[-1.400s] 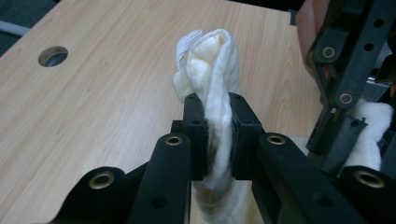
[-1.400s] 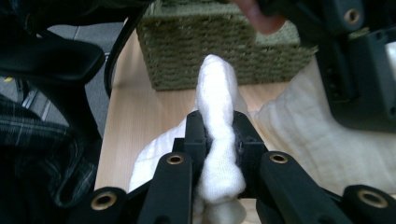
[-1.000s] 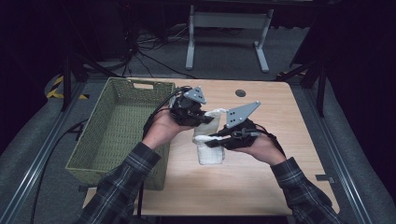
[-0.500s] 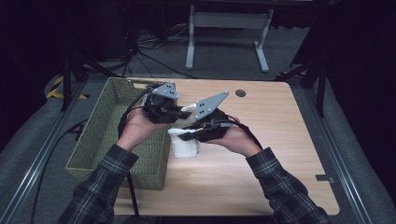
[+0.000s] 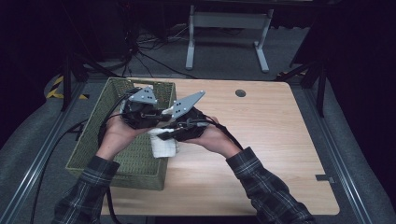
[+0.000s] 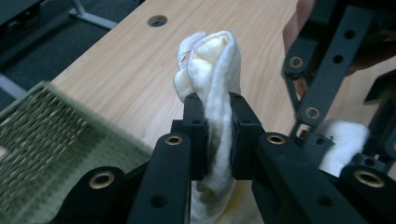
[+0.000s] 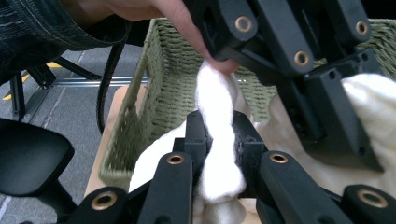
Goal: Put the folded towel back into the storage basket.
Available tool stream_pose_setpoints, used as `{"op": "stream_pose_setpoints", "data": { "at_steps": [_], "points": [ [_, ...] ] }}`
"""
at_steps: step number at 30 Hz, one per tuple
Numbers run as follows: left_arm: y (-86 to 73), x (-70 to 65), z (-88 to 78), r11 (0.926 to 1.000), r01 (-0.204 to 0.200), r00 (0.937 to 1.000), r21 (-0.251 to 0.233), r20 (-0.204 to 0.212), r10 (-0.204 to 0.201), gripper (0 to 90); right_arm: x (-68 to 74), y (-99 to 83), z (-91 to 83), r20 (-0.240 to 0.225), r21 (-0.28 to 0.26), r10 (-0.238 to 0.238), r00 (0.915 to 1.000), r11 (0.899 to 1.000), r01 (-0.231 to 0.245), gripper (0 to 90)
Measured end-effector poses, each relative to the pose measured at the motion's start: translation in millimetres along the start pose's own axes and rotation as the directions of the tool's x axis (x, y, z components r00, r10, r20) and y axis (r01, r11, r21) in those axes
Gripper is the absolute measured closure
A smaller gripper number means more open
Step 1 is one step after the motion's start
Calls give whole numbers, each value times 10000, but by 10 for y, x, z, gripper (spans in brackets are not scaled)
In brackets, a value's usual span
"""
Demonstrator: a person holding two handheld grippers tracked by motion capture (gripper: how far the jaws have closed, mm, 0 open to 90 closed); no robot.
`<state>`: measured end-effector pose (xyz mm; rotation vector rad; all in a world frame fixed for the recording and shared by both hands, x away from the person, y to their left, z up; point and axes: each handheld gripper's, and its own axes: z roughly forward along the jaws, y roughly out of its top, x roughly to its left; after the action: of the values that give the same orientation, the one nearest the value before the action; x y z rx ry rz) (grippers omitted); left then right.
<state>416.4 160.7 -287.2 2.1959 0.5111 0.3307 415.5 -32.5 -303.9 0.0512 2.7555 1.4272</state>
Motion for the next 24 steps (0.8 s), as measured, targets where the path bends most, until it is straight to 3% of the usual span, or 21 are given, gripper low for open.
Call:
{"op": "stream_pose_setpoints", "data": {
  "at_steps": [8, 19, 24],
  "points": [
    [-238, 133, -96, 9996, 285, 9988, 76, -389, -282, 804, 27, 49, 303, -144, -220, 95, 9999, 9997, -98, 802],
    [-482, 209, -137, 9978, 666, 9970, 18, -401, -665, 804, 92, 85, 628, -325, -275, 195, 9993, 9994, -204, 802],
    [-574, 187, -71, 9971, 759, 9969, -17, -190, -759, 804, 127, -28, 688, -323, -81, 340, 9989, 9994, -342, 801]
  ]
}}
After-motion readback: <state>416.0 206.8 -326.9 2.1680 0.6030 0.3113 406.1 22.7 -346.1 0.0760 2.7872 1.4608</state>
